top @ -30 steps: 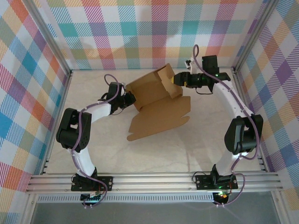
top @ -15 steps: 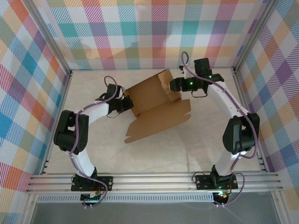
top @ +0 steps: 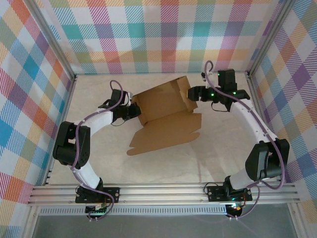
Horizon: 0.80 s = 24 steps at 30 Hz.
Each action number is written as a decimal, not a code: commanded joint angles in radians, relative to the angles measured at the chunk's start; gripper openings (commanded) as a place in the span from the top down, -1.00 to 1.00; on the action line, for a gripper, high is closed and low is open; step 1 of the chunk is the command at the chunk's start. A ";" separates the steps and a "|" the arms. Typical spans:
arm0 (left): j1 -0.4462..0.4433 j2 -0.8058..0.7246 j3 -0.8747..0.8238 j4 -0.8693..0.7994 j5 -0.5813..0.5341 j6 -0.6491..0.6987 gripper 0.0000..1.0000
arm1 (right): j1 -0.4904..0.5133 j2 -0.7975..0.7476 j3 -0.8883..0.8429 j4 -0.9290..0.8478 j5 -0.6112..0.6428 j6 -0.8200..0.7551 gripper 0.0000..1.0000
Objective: Fold the paper box
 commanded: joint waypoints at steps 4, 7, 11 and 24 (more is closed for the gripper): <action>-0.004 -0.008 -0.019 0.069 0.065 0.024 1.00 | -0.010 0.047 0.023 0.037 -0.229 -0.026 -0.37; -0.004 0.003 -0.016 0.069 0.068 0.025 1.00 | -0.008 0.063 0.039 0.054 -0.384 -0.021 -0.36; -0.004 0.007 -0.014 0.079 0.074 0.024 1.00 | -0.007 0.060 0.052 0.034 -0.377 -0.034 -0.31; -0.004 -0.010 -0.020 0.095 0.092 0.016 1.00 | 0.148 0.192 0.266 -0.200 -0.005 -0.260 -0.23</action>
